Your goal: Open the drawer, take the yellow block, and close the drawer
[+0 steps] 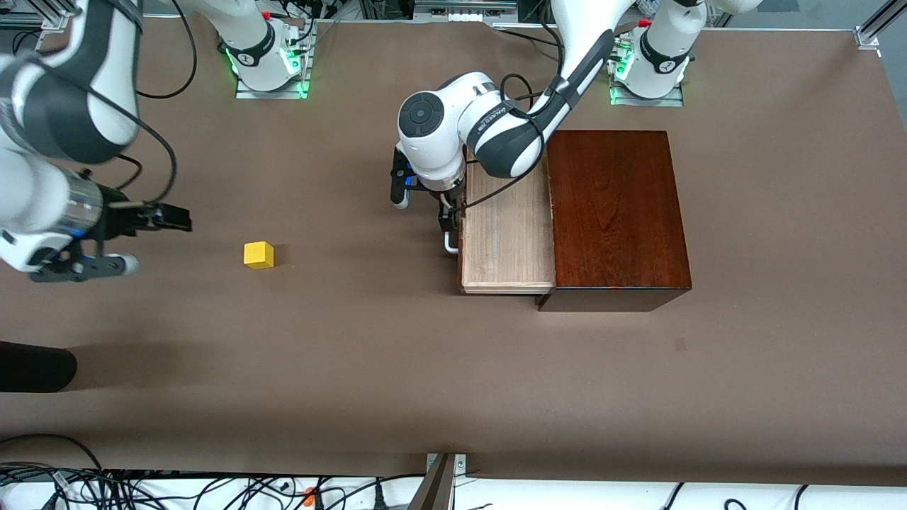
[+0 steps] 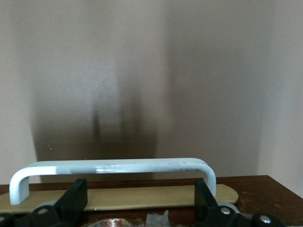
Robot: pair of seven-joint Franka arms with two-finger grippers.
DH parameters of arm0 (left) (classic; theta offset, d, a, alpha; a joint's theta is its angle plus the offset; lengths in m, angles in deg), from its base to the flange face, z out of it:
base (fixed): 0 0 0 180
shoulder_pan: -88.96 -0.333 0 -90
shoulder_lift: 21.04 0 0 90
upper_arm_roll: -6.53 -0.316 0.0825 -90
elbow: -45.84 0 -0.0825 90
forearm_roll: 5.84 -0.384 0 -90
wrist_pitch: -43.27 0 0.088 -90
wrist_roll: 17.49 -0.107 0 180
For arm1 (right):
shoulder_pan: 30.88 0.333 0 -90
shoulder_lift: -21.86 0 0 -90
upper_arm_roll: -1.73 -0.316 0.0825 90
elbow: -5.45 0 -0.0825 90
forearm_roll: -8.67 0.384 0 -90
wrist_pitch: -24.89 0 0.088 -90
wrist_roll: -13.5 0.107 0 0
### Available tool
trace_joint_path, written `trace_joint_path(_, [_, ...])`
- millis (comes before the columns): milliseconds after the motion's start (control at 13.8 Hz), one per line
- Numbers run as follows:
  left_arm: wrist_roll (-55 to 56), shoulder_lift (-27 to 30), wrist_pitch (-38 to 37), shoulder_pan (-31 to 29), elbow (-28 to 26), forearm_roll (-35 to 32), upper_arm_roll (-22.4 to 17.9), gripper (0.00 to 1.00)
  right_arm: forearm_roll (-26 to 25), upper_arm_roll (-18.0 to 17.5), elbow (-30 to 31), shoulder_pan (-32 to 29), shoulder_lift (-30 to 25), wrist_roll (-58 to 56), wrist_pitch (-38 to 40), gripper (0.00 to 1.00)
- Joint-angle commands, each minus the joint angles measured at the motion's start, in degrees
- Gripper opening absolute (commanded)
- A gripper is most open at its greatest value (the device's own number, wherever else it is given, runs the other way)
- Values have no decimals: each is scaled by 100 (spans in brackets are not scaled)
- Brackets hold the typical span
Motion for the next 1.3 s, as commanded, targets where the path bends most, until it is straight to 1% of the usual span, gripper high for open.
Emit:
trace_joint_path(0, [-72,115,-426,-47,-43,-158,-13,100,-81,78,-142,-7,-290,56,452,100])
trace_joint_path(145, [-55,132,-584,-91,-61,-158,-13,100,-98,17,-151,-33,-369,100,584,100])
trace_joint_path(217, [-46,132,-716,-126,-61,-158,-21,100,-150,-53,-142,-172,-526,118,576,100])
trace_joint_path(289, [-46,141,-804,-169,-61,-158,-21,100,-386,-524,-134,-461,-641,118,541,100])
trace_joint_path(361, [-46,141,-909,-187,-61,-166,-30,100,-884,-1260,-99,-951,-895,135,497,100])
trace_joint_path(434, [-46,141,-1006,-196,-61,-314,-48,100,-1324,-2024,6,-1400,-1132,205,349,100])
trace_joint_path(506, [-37,141,-1129,-196,-61,-446,-48,100,-1555,-2667,233,-1883,-1369,354,234,100])
trace_joint_path(651, [-28,176,-1314,-283,-69,-492,-65,100,-1627,-3504,813,-2544,-1765,766,-248,100])
trace_joint_path(795, [-37,255,-1376,-424,-200,-492,-57,100,-1837,-4330,1445,-3325,-2178,812,-670,100])
trace_joint_path(867, [-46,299,-1420,-477,-288,-500,-57,100,-1943,-4604,1701,-3616,-2363,760,-864,100])
trace_joint_path(940, [-46,334,-1472,-512,-333,-501,-57,100,-1892,-4676,1808,-3802,-2452,759,-883,100])
trace_joint_path(1012, [-37,343,-1569,-547,-342,-501,-57,100,-1883,-4677,1835,-3917,-2461,725,-901,100])
trace_joint_path(1229, [-37,361,-1824,-644,-359,-501,-57,100,-1874,-4686,1932,-4173,-2716,777,-858,100])
